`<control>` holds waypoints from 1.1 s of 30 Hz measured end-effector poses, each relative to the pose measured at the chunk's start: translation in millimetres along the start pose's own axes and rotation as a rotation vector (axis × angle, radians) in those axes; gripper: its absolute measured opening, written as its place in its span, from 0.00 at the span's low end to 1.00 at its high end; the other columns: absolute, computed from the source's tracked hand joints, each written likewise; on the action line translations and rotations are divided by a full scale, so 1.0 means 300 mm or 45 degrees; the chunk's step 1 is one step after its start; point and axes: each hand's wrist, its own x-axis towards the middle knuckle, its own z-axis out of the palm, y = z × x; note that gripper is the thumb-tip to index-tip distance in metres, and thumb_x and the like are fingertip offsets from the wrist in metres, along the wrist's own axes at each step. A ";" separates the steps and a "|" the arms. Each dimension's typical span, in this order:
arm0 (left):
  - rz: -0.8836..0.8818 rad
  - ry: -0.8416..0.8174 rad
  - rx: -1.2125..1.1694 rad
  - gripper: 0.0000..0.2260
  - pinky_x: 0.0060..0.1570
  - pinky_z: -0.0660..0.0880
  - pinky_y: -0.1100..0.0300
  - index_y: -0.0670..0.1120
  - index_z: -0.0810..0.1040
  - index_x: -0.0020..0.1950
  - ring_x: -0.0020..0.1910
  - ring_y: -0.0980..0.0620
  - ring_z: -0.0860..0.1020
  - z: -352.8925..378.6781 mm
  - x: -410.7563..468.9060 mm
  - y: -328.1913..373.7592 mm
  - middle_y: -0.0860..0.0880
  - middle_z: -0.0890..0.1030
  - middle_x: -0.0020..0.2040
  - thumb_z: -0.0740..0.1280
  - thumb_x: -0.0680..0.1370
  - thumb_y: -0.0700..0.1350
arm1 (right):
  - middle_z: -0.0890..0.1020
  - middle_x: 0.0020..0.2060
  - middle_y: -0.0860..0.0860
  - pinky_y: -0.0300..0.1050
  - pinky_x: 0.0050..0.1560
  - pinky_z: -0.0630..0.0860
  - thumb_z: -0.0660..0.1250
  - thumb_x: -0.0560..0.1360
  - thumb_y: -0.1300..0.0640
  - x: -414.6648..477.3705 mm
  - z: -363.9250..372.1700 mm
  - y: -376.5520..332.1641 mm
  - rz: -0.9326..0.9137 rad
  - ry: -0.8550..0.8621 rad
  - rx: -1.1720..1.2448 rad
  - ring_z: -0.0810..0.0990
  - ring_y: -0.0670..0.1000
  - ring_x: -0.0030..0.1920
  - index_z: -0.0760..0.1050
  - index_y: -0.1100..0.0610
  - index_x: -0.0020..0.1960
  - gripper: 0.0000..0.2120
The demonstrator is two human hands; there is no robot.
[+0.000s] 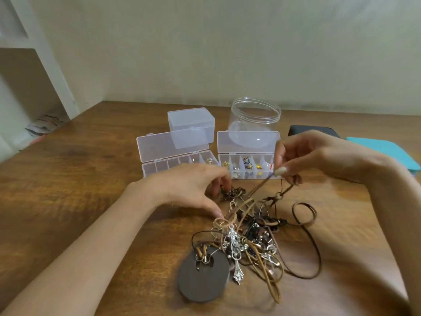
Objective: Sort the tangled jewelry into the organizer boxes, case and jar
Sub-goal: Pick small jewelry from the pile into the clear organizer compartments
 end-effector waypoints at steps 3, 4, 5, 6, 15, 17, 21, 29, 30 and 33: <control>-0.011 -0.030 -0.033 0.24 0.36 0.65 0.67 0.57 0.70 0.59 0.37 0.63 0.69 -0.002 -0.005 0.000 0.59 0.73 0.46 0.76 0.67 0.53 | 0.81 0.33 0.54 0.38 0.34 0.73 0.73 0.66 0.55 0.001 -0.010 0.024 0.263 -0.190 -0.180 0.78 0.49 0.34 0.82 0.56 0.39 0.05; -0.015 -0.036 -0.044 0.25 0.37 0.65 0.67 0.57 0.70 0.59 0.37 0.63 0.69 -0.003 -0.007 0.002 0.59 0.73 0.46 0.76 0.66 0.53 | 0.81 0.33 0.53 0.37 0.34 0.73 0.73 0.66 0.54 0.008 -0.006 0.032 0.331 -0.197 -0.246 0.78 0.48 0.34 0.81 0.57 0.40 0.07; -0.019 -0.041 -0.054 0.26 0.38 0.66 0.66 0.57 0.70 0.60 0.37 0.63 0.69 -0.002 -0.008 0.001 0.58 0.73 0.46 0.77 0.66 0.54 | 0.82 0.34 0.53 0.36 0.34 0.73 0.73 0.66 0.54 0.016 -0.001 0.038 0.375 -0.173 -0.299 0.79 0.47 0.34 0.81 0.58 0.41 0.07; -0.022 -0.044 -0.062 0.26 0.38 0.67 0.66 0.57 0.70 0.60 0.37 0.63 0.69 -0.002 -0.008 0.002 0.58 0.73 0.46 0.77 0.65 0.54 | 0.82 0.34 0.52 0.35 0.34 0.73 0.74 0.68 0.56 0.024 0.004 0.044 0.389 -0.123 -0.341 0.79 0.47 0.34 0.81 0.57 0.42 0.06; 0.070 0.222 0.095 0.06 0.39 0.66 0.69 0.54 0.76 0.52 0.40 0.63 0.71 0.005 0.009 -0.026 0.58 0.74 0.48 0.67 0.77 0.45 | 0.81 0.38 0.48 0.34 0.33 0.68 0.75 0.67 0.53 0.046 0.076 -0.034 -0.022 0.028 -0.438 0.72 0.41 0.31 0.82 0.47 0.49 0.11; 0.133 0.343 -0.091 0.03 0.40 0.67 0.68 0.53 0.76 0.49 0.40 0.61 0.73 -0.002 0.005 -0.014 0.59 0.74 0.45 0.67 0.77 0.45 | 0.80 0.41 0.48 0.33 0.34 0.68 0.74 0.65 0.48 0.046 0.126 -0.064 0.060 -0.270 -0.443 0.72 0.40 0.33 0.81 0.45 0.52 0.16; 0.153 0.132 -0.411 0.07 0.34 0.68 0.70 0.51 0.76 0.44 0.33 0.62 0.74 -0.032 -0.032 0.043 0.57 0.77 0.37 0.69 0.73 0.53 | 0.80 0.47 0.49 0.37 0.41 0.70 0.76 0.68 0.52 0.074 0.191 -0.045 0.177 -0.428 -0.664 0.75 0.45 0.42 0.78 0.43 0.47 0.11; 0.117 -0.237 -0.229 0.08 0.35 0.67 0.70 0.57 0.74 0.41 0.33 0.63 0.71 -0.013 -0.033 0.046 0.61 0.77 0.38 0.72 0.73 0.47 | 0.83 0.39 0.50 0.37 0.41 0.76 0.73 0.70 0.60 0.043 0.098 -0.015 0.279 -0.265 -0.576 0.79 0.44 0.38 0.80 0.54 0.42 0.03; 0.118 -0.243 -0.225 0.08 0.35 0.68 0.70 0.57 0.74 0.41 0.34 0.63 0.71 -0.014 -0.033 0.043 0.59 0.77 0.39 0.71 0.73 0.46 | 0.83 0.36 0.49 0.37 0.39 0.75 0.74 0.70 0.60 0.038 0.083 -0.010 0.301 -0.249 -0.559 0.79 0.43 0.37 0.80 0.55 0.41 0.03; 0.107 -0.283 -0.224 0.07 0.35 0.68 0.71 0.54 0.75 0.44 0.33 0.63 0.71 -0.016 -0.036 0.036 0.57 0.78 0.41 0.71 0.74 0.43 | 0.83 0.35 0.46 0.36 0.38 0.73 0.73 0.71 0.61 0.027 0.055 -0.004 0.356 -0.232 -0.558 0.79 0.42 0.36 0.80 0.52 0.41 0.05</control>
